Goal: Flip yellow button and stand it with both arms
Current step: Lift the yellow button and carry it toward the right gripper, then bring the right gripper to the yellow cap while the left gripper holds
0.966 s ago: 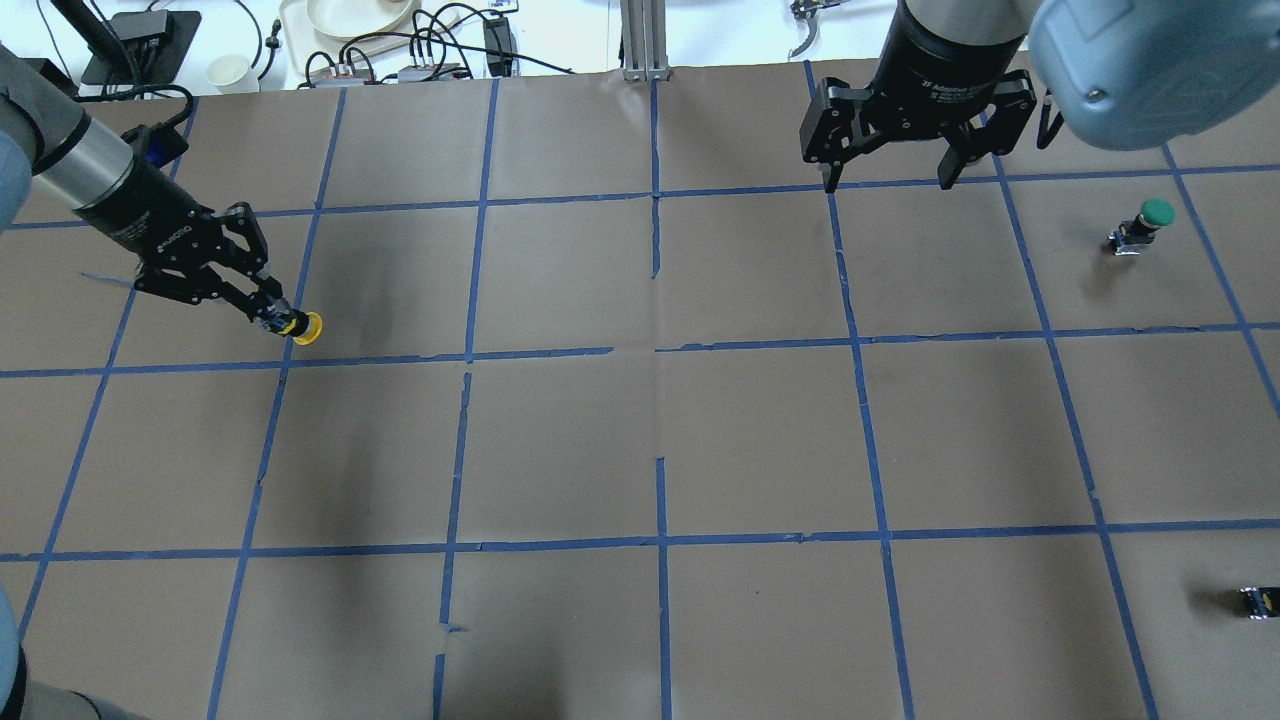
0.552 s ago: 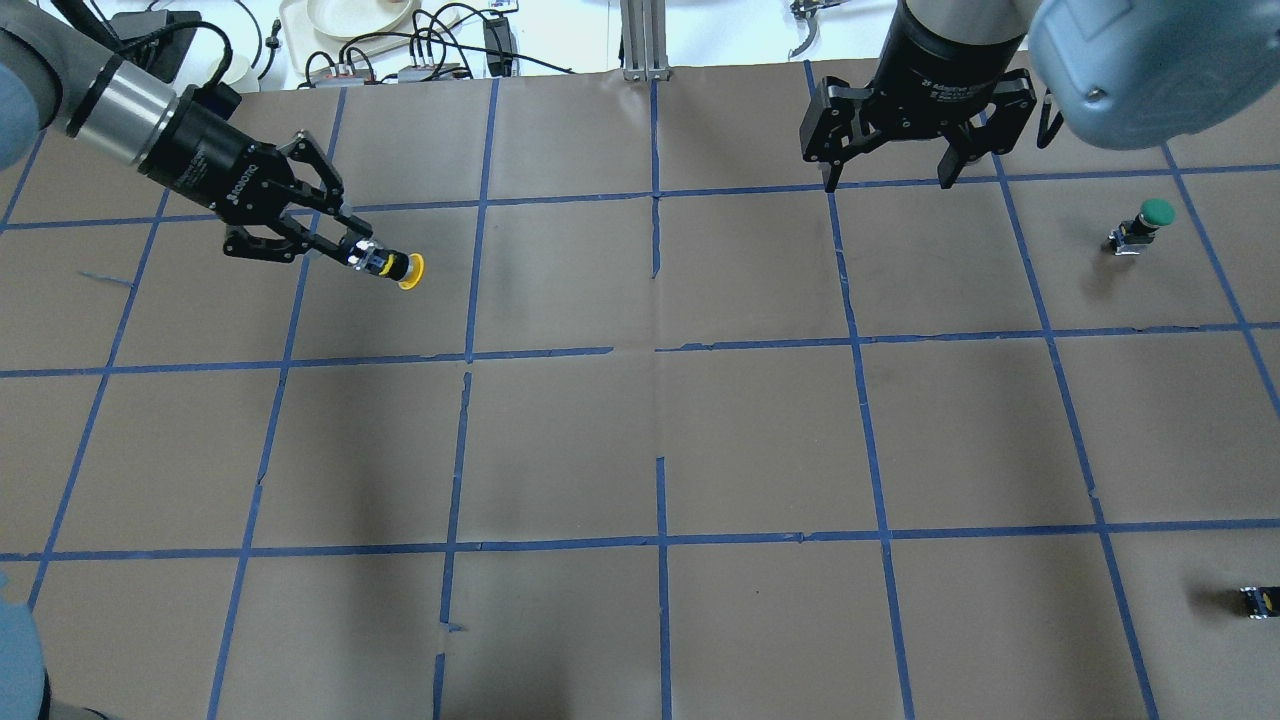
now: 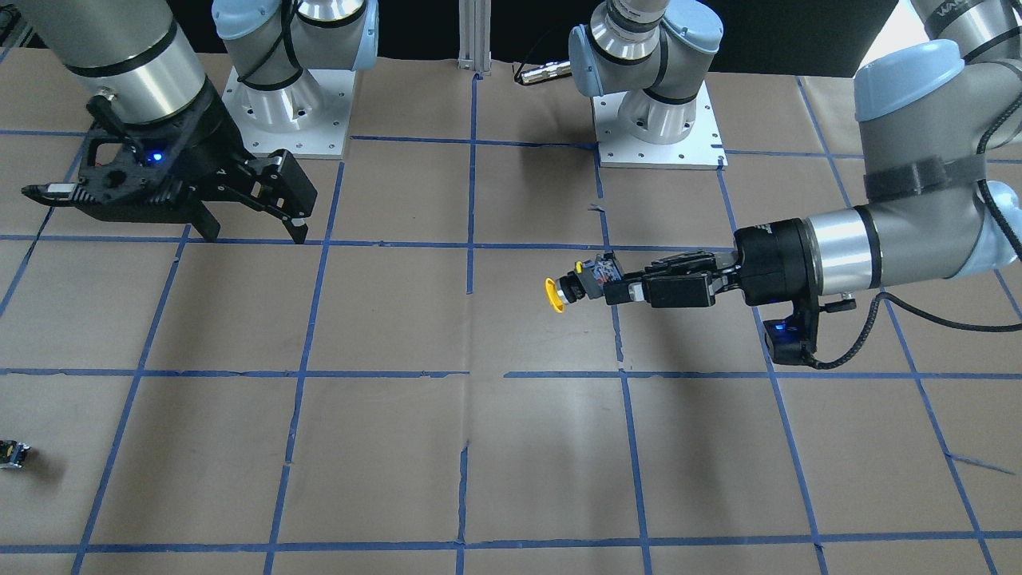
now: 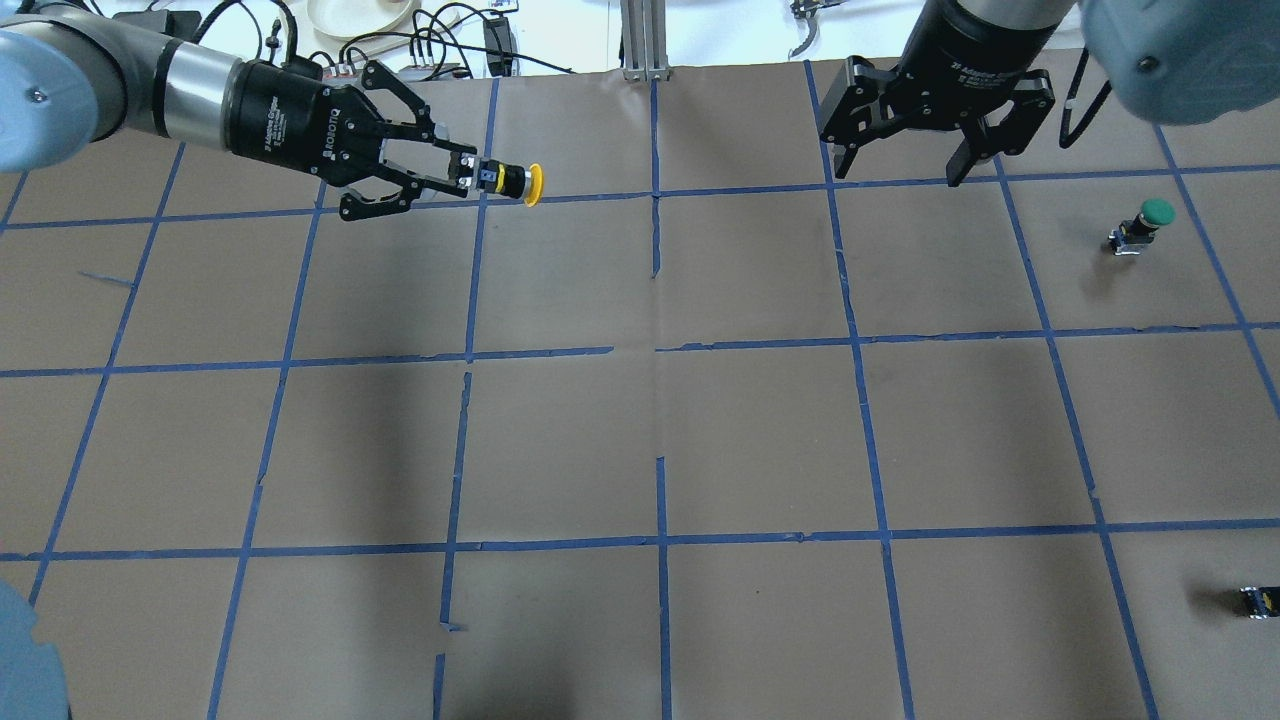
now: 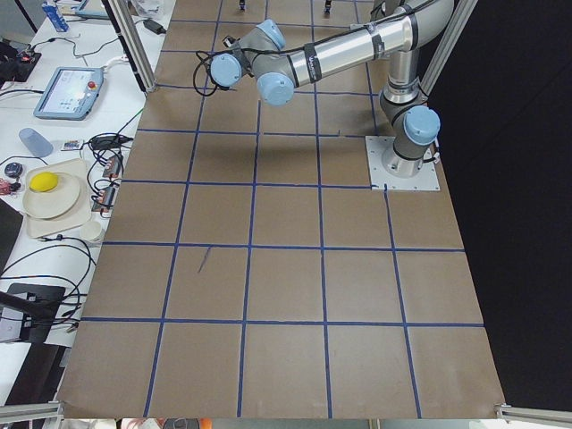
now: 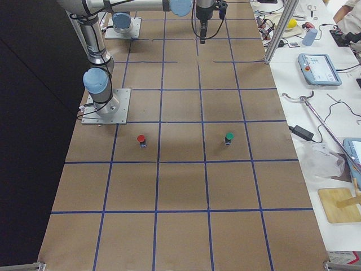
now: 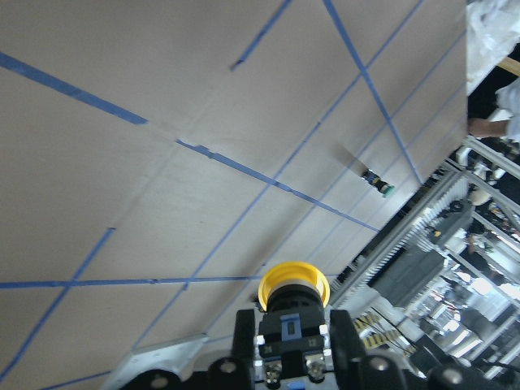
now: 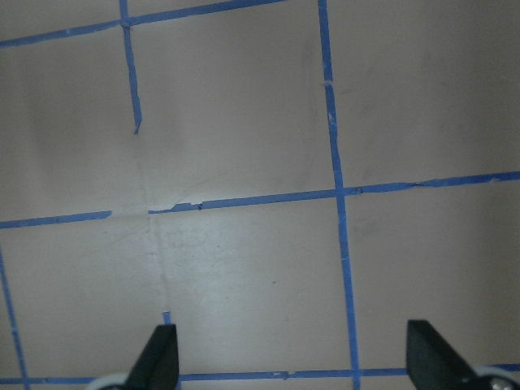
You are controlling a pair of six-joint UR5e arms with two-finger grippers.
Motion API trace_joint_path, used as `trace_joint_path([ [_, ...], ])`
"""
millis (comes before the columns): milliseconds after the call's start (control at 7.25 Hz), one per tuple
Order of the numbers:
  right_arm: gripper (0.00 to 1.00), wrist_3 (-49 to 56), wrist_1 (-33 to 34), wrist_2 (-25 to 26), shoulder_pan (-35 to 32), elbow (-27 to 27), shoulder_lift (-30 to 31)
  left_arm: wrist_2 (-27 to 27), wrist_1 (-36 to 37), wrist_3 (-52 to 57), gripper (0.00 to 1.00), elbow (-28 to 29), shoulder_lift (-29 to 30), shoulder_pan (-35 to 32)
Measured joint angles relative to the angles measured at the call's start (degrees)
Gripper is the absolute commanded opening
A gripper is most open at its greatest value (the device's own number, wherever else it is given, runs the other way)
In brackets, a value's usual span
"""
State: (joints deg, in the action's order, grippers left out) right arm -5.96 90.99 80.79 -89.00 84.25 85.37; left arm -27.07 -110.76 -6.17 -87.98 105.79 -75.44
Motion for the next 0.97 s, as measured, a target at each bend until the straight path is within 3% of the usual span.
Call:
trace_joint_path([
  [138,0.99,-0.33,-2.90,-7.00,3.82,-0.01,0.27,5.34,-2.92,-0.19,0.01,-0.07,-0.05,-1.20],
  [552,0.99,-0.93,-15.17,-34.19,13.97,0.76,0.05,17.28,-6.07,-3.54,0.02,-1.49,-0.03,-6.01],
  [966,0.99,-1.10,-18.96,-53.27,14.91,4.35,-0.66,27.95,-6.49,-6.79,0.03,-5.26,-0.06,-8.70],
])
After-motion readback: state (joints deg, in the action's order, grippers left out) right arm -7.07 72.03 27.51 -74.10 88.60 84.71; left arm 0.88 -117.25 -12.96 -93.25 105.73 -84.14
